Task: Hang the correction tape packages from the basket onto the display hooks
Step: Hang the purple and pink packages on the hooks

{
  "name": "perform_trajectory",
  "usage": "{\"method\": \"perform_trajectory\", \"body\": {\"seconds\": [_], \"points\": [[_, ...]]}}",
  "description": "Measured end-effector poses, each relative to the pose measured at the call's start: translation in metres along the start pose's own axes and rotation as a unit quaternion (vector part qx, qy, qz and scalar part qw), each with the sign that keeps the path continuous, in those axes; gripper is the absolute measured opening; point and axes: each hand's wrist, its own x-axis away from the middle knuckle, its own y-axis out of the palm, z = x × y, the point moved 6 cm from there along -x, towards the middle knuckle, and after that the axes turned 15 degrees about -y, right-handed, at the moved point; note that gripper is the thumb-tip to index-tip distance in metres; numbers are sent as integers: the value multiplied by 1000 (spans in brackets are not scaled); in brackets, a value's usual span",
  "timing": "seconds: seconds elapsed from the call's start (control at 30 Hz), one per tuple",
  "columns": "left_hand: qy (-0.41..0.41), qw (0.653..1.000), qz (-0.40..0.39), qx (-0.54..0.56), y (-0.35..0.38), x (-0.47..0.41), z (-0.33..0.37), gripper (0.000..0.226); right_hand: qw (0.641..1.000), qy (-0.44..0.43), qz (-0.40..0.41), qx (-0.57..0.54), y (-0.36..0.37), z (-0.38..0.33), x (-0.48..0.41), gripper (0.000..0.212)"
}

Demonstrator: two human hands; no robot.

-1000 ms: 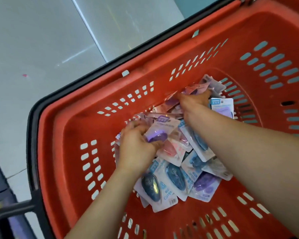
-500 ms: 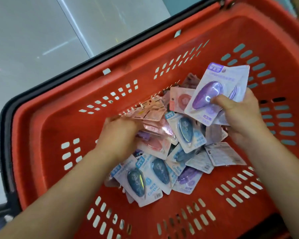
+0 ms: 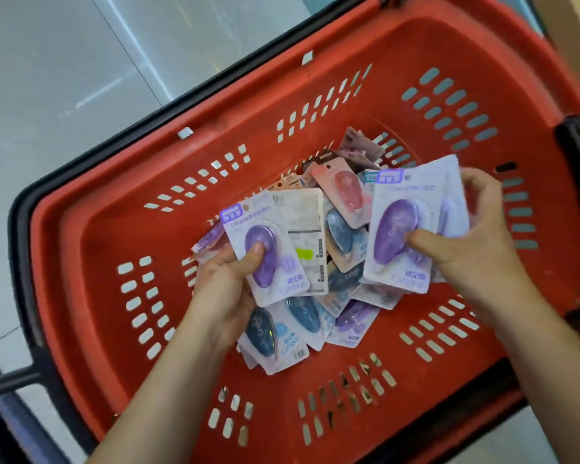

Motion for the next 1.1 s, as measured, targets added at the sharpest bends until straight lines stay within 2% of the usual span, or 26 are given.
{"method": "perform_trajectory", "body": {"seconds": [0.07, 0.1, 0.17, 0.27, 0.33, 0.4, 0.5, 0.57, 0.63, 0.67, 0.77, 0.83, 0.9, 1.0, 1.1], "points": [[-20, 998, -40, 52, 7, -2, -6, 45, 999, -11, -44, -14, 16, -3, 6, 85], [-26, 996, -61, 63, 13, -1, -8, 43, 998, -10, -60, -34, 23, -2, 8, 84], [-17, 996, -75, 52, 23, 3, -12, 35, 995, -3, -85, -60, 40, 0, 12, 67], [3, 999, -41, -2, 29, 9, -21, 35, 991, 44, -82, -98, 57, 2, 22, 36], [2, 999, -16, -28, 32, 13, -30, 39, 987, 66, -87, -118, 62, 4, 27, 28], [2, 1000, 18, -23, 28, 16, -40, 33, 984, 68, -120, -115, 64, 7, 32, 20], [53, 995, 88, -11, 11, 23, -39, 25, 985, 43, -150, -71, 62, 5, 38, 24], [140, 977, 135, -86, 2, 35, -26, 32, 990, 44, -124, -52, 55, 5, 40, 24], [234, 939, 143, -206, 7, 58, -12, 37, 989, 85, -94, -79, 48, 8, 44, 23], [293, 905, 136, -278, 13, 71, -6, 38, 985, 112, -88, -98, 47, 8, 46, 23], [479, 736, 108, -467, 35, 108, -2, 33, 957, 200, -88, -193, 51, -2, 55, 25], [539, 658, 97, -516, 39, 122, -3, 33, 927, 256, -102, -254, 50, -14, 61, 19], [569, 610, 99, -543, 43, 136, 1, 36, 900, 289, -136, -295, 46, -27, 67, 40], [588, 566, 77, -572, 51, 152, 6, 27, 897, 239, -190, -319, 42, -50, 70, 31], [600, 525, 68, -600, 62, 169, 12, 22, 882, 223, -168, -380, 34, -72, 70, 35]]}}
